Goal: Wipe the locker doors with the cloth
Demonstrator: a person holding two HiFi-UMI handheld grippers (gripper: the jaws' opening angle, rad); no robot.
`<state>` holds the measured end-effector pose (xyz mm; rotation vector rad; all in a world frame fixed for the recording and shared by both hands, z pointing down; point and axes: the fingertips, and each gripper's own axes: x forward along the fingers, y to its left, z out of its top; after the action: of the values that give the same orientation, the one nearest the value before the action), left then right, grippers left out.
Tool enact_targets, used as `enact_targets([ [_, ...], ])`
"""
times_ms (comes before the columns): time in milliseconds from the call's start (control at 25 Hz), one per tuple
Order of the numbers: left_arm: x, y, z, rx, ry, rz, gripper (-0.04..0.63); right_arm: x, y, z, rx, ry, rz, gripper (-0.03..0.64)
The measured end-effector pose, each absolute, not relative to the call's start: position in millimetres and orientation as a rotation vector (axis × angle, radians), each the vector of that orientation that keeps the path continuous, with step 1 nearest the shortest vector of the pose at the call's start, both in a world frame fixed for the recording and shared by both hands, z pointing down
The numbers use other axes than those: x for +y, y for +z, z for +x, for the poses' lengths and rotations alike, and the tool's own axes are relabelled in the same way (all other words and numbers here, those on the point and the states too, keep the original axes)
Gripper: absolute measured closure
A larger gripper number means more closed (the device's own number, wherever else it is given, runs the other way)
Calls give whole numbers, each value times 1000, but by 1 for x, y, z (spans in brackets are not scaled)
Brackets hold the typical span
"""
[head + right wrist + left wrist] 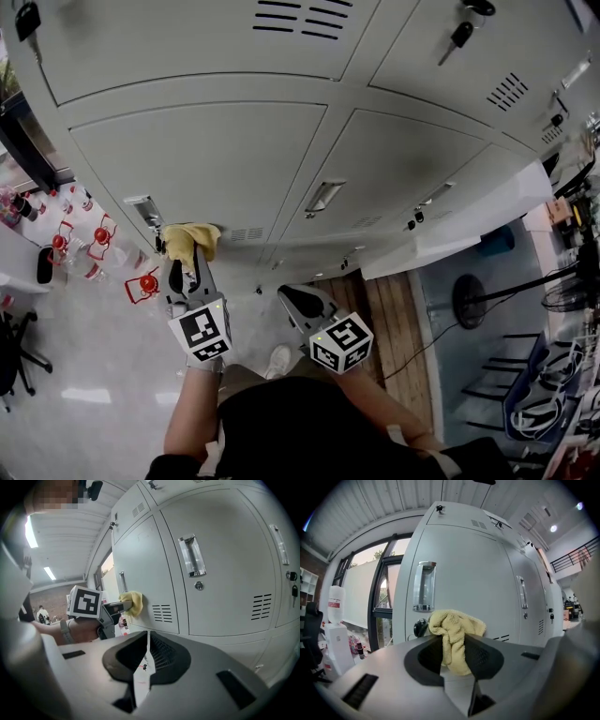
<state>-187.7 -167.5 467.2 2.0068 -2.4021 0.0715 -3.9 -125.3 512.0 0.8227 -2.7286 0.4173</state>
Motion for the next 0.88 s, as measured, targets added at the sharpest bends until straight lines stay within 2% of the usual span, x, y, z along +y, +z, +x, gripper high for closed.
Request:
enact_targets([
  [400, -183, 428, -147, -2418, 87, 2188, 486, -131, 505, 14, -2746, 425, 884, 586],
  [880, -207, 416, -73, -2311, 126, 2414, 486, -147, 497, 71, -2739, 437, 1053, 586],
])
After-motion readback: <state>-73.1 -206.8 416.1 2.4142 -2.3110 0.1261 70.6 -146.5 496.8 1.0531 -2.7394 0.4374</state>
